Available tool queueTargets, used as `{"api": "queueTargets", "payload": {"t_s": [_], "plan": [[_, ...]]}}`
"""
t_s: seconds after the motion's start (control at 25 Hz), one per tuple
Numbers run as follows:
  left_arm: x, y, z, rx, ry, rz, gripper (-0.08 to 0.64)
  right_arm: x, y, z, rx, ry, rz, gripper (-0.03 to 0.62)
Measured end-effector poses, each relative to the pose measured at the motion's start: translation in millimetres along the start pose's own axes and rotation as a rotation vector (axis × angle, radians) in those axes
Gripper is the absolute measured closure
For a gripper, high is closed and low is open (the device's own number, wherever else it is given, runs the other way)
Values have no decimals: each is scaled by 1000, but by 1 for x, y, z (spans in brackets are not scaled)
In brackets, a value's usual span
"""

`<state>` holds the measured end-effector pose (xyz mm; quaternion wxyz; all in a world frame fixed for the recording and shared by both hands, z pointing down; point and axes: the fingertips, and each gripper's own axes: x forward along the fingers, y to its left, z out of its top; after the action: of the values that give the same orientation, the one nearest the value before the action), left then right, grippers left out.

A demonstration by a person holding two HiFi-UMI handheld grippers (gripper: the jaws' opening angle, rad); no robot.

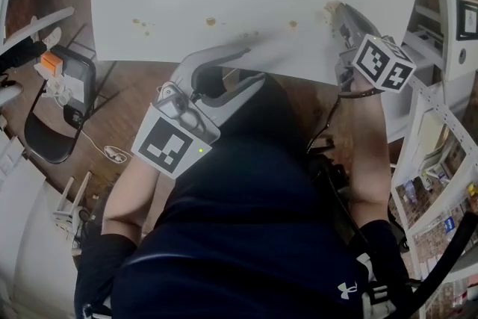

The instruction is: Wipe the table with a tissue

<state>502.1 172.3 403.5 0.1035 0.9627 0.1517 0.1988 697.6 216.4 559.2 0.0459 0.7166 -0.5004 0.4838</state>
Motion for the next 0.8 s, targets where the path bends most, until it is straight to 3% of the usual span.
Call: {"api": "queueTargets", "payload": {"t_s": [0.12,0.8], "plan": [[-2,-2,-1,-3,0,1,400,6,10,-1,-4,17,31,571],[10,-19,3,22,12,-54,400,-14,9,-43,-5,79,17,572]]}}
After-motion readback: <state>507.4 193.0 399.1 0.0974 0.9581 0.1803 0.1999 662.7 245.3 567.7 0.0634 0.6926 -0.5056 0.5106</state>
